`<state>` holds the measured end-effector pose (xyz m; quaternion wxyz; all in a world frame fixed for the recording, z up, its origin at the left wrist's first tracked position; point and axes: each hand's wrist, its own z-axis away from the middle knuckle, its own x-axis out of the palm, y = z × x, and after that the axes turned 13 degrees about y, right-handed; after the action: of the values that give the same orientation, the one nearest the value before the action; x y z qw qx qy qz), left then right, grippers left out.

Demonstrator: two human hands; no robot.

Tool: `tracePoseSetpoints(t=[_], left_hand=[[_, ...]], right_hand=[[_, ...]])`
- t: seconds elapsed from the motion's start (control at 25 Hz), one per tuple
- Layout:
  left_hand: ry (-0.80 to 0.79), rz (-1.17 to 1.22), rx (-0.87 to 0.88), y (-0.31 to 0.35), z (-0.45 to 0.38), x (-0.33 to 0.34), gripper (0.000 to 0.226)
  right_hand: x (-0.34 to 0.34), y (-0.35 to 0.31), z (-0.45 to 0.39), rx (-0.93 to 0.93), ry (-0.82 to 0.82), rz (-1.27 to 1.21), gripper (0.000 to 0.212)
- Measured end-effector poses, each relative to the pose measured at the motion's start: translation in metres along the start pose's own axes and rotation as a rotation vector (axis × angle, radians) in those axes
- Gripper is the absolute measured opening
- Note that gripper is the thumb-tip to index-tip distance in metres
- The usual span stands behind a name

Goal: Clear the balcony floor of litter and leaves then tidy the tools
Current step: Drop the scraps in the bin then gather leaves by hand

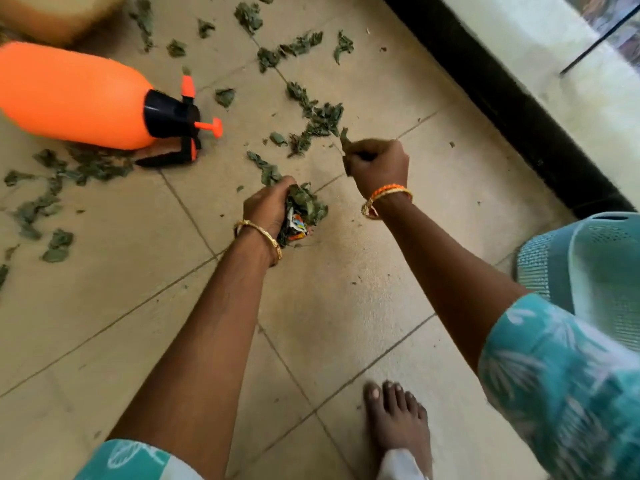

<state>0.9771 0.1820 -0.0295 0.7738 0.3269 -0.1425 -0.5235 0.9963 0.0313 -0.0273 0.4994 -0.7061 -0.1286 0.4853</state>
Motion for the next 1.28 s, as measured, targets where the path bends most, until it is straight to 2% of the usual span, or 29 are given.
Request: tracePoseSetpoints(t=[0.08, 0.16, 0.28, 0.36, 0.56, 0.68, 0.76, 0.88, 1.08, 1.28], left_hand=[[0.063, 0.013, -0.02, 0.024, 0.044, -0.024, 0.017], [0.108, 0.039, -0.041, 0.055, 0.093, -0.046, 0.016], [0.173, 0.121, -0.052, 0.115, 0.177, -0.078, 0.022], [0.208, 0.151, -0.042, 0.147, 0.228, -0.097, 0.025], [0.332, 0.226, 0.07, 0.198, 0.356, -0.159, 0.022], [0.457, 0.315, 0.14, 0.198, 0.421, -0.203, 0.012], [0.529, 0.326, 0.164, 0.185, 0.456, -0.231, 0.017], [0.657, 0.317, 0.204, 0.151, 0.504, -0.274, 0.031], [0.858, 0.427, 0.122, 0.049, 0.58, -0.332, 0.025], [1.032, 0.601, -0.007, -0.069, 0.685, -0.359, 0.029]], right_hand=[[-0.034, -0.043, 0.024, 0.129, -0.081, -0.039, 0.014], [-0.069, -0.094, 0.038, 0.37, -0.159, -0.177, 0.009], [-0.118, -0.183, 0.058, 0.785, -0.267, -0.352, 0.023], [-0.145, -0.237, 0.071, 0.881, -0.346, -0.305, 0.026], [-0.213, -0.358, 0.123, 0.847, -0.617, -0.298, 0.027], [-0.24, -0.406, 0.163, 0.654, -0.77, -0.187, 0.021], [-0.25, -0.425, 0.194, 0.528, -0.92, -0.132, 0.021], [-0.262, -0.437, 0.243, 0.381, -1.095, -0.056, 0.02], [-0.299, -0.433, 0.327, 0.076, -1.265, 0.136, 0.026], [-0.373, -0.41, 0.447, 0.108, -1.492, 0.302, 0.021]])
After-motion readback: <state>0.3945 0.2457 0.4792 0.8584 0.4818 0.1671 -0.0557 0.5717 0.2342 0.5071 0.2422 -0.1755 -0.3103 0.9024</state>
